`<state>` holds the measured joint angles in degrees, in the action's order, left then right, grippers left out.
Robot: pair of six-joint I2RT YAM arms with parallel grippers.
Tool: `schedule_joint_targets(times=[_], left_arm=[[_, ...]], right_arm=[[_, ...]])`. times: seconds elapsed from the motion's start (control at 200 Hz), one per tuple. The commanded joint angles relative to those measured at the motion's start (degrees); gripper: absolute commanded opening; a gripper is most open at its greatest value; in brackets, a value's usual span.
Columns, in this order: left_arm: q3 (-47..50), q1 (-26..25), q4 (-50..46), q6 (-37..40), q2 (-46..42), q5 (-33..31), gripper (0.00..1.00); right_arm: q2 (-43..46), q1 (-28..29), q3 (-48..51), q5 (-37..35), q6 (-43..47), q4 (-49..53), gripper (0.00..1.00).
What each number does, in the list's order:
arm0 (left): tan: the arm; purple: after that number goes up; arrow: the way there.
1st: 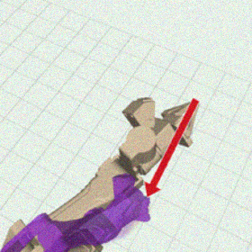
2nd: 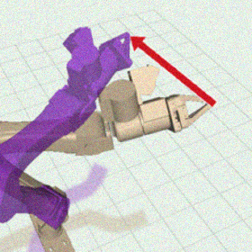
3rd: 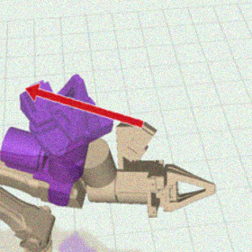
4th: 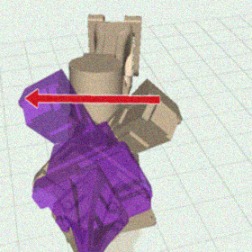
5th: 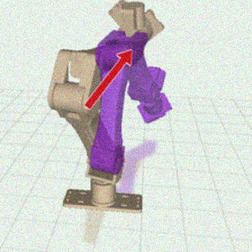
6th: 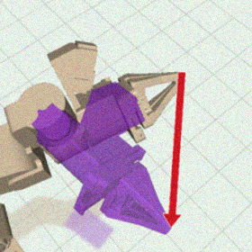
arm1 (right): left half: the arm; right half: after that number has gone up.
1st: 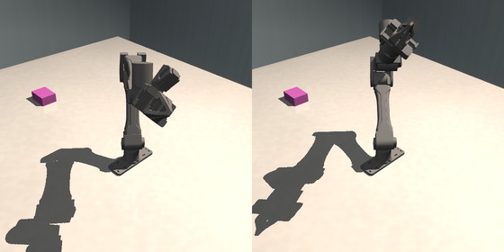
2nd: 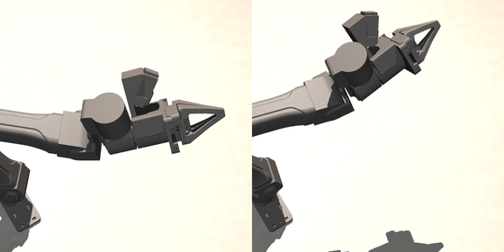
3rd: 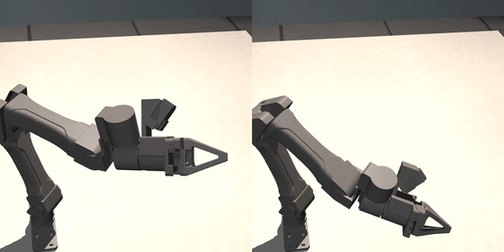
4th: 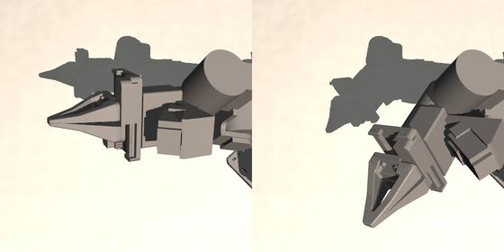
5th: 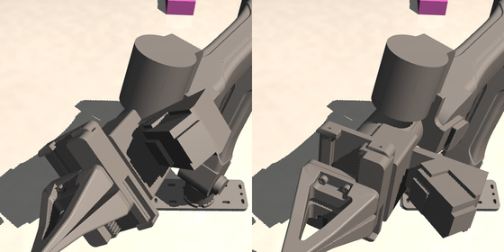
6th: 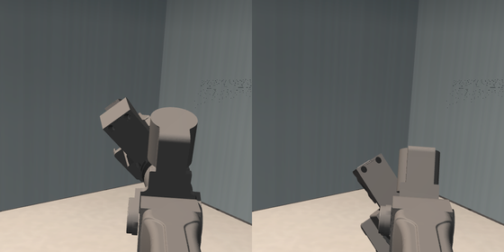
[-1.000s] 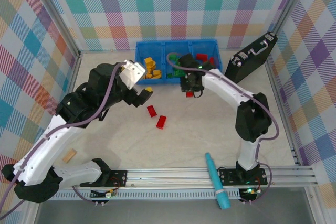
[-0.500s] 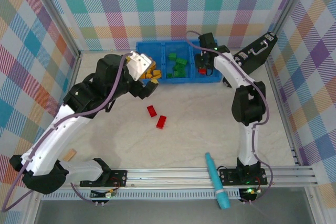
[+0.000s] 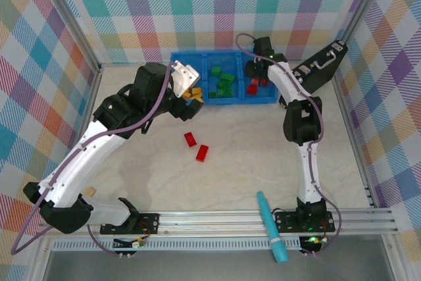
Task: Sort the legos into containers by color
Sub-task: Place the lego in the container, then pick up the lego from the center of the table.
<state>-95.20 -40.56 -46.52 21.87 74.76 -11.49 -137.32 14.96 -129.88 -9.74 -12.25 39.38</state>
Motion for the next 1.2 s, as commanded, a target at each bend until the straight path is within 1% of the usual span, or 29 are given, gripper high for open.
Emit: schedule_joint_targets(times=[0.0,0.15,0.26,0.35,0.45,0.585,0.675,0.755,0.815,0.88,1.02,1.195], left_arm=[[-0.7,0.9,-0.1,-0.4,-2.7,1.0,1.00],[4.3,0.9,2.3,-0.5,-7.7,2.0,1.00],[6.3,0.9,3.0,-0.8,-10.7,2.7,1.00],[8.4,0.9,4.4,-0.9,-13.6,3.6,1.00],[9.2,0.9,4.4,-0.9,-15.5,4.7,1.00],[10.4,0.9,4.8,-1.6,-17.6,5.6,1.00],[12.0,1.0,5.5,-1.7,-19.0,5.5,1.00],[13.1,1.0,6.1,-1.8,-20.1,5.4,1.00],[13.6,1.0,6.3,-1.9,-20.4,5.6,1.00],[14.7,1.0,7.3,-2.3,-21.5,5.9,1.00],[16.3,1.0,8.7,-3.3,-23.4,6.2,1.00],[16.0,1.0,8.5,-4.0,-25.0,7.0,1.00]], right_arm=[[4.3,0.4,-0.3,0.3,1.0,-0.4,0.57],[13.0,1.3,8.4,-1.1,-0.5,-0.4,0.62],[19.9,3.7,17.4,-4.9,-1.6,-1.5,0.63],[24.7,6.0,23.8,-6.3,-5.0,-1.9,0.63],[29.2,10.3,30.6,-7.4,-10.8,-1.6,0.63],[33.1,18.8,38.4,-7.6,-21.5,-1.4,0.66],[33.3,24.7,40.9,-8.4,-28.0,-0.2,0.67],[32.5,28.7,42.1,-8.9,-33.2,0.8,0.68],[32.0,31.4,43.2,-7.6,-35.1,-0.9,0.70],[30.7,34.4,43.4,-7.8,-37.3,-1.6,0.74],[26.2,37.9,40.6,-6.3,-40.6,-0.4,0.76],[21.2,39.4,36.8,-4.7,-43.2,3.4,0.76]])
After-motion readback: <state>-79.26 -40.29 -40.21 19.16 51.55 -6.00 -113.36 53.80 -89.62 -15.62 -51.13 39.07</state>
